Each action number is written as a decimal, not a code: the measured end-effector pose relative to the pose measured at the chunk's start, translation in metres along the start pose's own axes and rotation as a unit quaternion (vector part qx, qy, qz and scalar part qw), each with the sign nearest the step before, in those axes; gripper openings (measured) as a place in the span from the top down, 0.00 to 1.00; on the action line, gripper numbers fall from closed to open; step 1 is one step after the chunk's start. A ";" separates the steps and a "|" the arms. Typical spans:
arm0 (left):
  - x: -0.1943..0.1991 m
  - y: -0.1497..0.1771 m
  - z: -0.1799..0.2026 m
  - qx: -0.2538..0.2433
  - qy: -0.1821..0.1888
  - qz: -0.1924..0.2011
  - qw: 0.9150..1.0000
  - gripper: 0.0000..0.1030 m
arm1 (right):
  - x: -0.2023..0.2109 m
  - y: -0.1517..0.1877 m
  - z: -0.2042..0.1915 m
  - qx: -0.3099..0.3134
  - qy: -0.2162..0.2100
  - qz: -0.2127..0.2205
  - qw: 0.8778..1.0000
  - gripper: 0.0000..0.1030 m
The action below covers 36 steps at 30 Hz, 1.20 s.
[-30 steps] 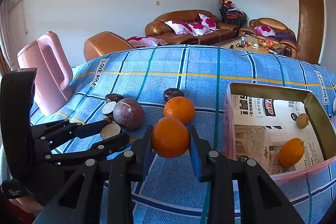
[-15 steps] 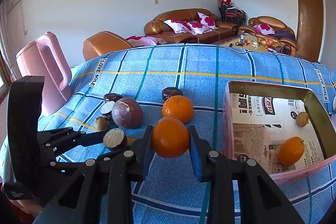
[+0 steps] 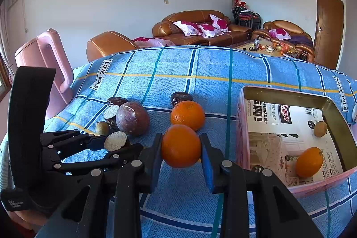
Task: Organize fruits
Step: 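Grasp a round white-topped cake with the left tool while the right tool holds the orange, then carry the orange into the pink tin and release it while the left tool drops the cake there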
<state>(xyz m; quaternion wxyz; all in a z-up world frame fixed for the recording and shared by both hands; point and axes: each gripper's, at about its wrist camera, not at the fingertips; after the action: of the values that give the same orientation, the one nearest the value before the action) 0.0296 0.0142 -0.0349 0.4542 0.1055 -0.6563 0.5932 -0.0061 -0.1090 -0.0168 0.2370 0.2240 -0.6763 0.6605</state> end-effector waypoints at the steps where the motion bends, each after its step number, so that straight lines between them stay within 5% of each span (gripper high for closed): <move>1: 0.004 0.000 0.001 -0.001 -0.010 0.011 1.000 0.65 | 0.002 0.000 0.001 -0.001 0.000 0.006 1.000 0.67; 7: 0.027 -0.002 0.002 0.014 -0.063 0.083 0.994 0.65 | 0.013 -0.003 0.000 0.008 0.010 0.041 0.999 0.67; 15: 0.035 -0.005 0.018 0.039 -0.100 0.128 0.986 0.65 | 0.030 -0.008 0.004 0.016 0.021 0.078 0.997 0.67; 36: 0.022 -0.021 0.076 0.034 -0.099 0.154 0.983 0.65 | 0.045 -0.010 0.077 -0.004 0.063 0.109 0.992 0.67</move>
<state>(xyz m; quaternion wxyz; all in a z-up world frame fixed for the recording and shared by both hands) -0.0043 -0.0493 0.0048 0.2865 0.0772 -0.6859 0.6644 -0.0373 -0.1859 0.0170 0.2065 0.1061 -0.6832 0.6924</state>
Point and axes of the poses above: each gripper's, at about its wrist camera, not at the fingertips, and x roughly against the way its jaws point, z to its right, y to its underside, and after that the axes turned 7 degrees about y, right-handed
